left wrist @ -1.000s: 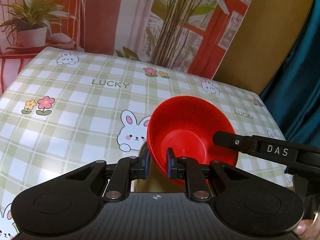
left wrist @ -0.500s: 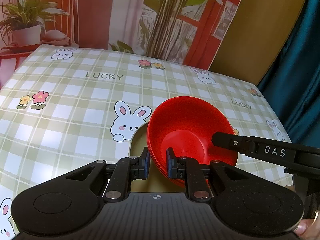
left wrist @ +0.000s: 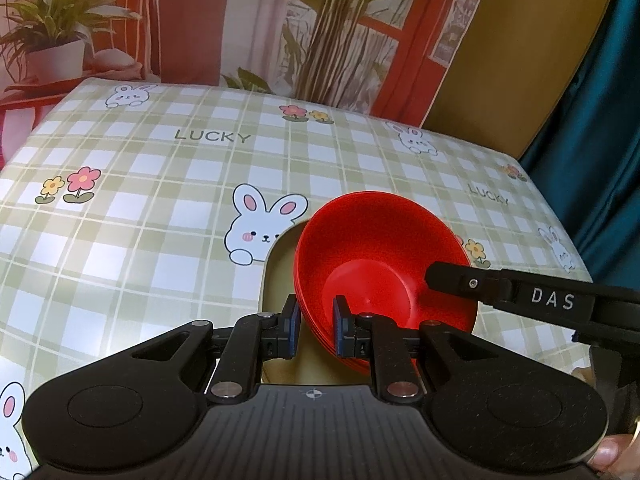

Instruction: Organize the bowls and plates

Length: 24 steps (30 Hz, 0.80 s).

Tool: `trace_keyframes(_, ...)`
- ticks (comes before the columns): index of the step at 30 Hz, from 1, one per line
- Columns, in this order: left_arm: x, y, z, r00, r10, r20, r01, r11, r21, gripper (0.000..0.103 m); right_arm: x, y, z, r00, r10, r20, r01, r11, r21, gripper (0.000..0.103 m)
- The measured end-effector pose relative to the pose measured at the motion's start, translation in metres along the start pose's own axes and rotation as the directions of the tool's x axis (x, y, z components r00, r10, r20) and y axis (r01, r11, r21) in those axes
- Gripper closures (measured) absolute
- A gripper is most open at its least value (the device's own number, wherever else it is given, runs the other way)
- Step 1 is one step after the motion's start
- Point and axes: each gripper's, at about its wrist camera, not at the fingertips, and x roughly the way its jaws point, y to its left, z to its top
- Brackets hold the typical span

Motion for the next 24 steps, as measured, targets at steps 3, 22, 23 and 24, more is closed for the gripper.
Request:
trace_keyframes(3,0.0015,-0.0004,-0.0015,1.0,0.004,-0.005,-0.004,1.0,0.002,0.085,0.0006,-0.0006,-0.0007,1.0,0.0,-0.003,0.0,1.0,0.003,0.088)
trace_keyframes(22,0.001,-0.0032,-0.0006,1.0,0.029,0.008,-0.029,0.999,0.019,0.084,0.0007,-0.0033,-0.0023,1.0,-0.017,-0.001,0.017,1.0,0.005,0.083)
trace_keyframes(23,0.0008,-0.0029,-0.0004,1.0,0.028,0.008,-0.029,0.999,0.017,0.084,0.0004,-0.0035,-0.0019,1.0,-0.02,-0.001,0.02,1.0,0.003,0.082)
trace_keyframes(24,0.0003,-0.0026,-0.0002,1.0,0.028,0.009,-0.028,0.999,0.017,0.082,0.0,-0.0034,-0.0018,1.0,-0.022,0.001,0.022,1.0,0.001,0.081)
